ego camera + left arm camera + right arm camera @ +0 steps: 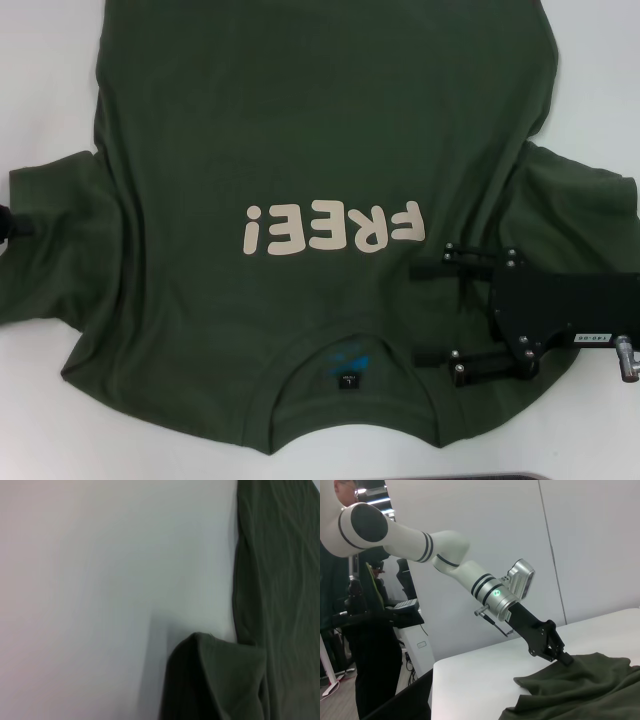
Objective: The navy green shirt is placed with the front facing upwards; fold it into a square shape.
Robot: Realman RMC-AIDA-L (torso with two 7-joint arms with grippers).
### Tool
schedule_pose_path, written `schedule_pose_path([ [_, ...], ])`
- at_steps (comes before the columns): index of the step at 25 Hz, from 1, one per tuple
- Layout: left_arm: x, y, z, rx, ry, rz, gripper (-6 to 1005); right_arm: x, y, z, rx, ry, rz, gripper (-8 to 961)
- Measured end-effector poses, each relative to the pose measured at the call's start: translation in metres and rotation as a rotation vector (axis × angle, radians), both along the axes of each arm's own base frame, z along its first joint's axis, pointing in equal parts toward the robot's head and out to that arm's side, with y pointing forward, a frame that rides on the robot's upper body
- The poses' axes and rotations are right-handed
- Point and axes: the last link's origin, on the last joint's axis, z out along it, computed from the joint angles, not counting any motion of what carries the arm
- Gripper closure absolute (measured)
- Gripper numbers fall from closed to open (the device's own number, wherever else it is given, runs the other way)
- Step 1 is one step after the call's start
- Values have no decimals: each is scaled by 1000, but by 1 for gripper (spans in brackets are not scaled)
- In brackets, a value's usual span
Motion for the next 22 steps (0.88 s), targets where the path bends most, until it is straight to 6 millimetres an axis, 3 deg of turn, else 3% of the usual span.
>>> schedule_pose_path([
  [8,8,-1,4,-20,-38,-40,966,0,2,1,10,0,-5,33],
  [22,12,5,33,75,-85,-54,957,-1,2,1,10,5,-3,33],
])
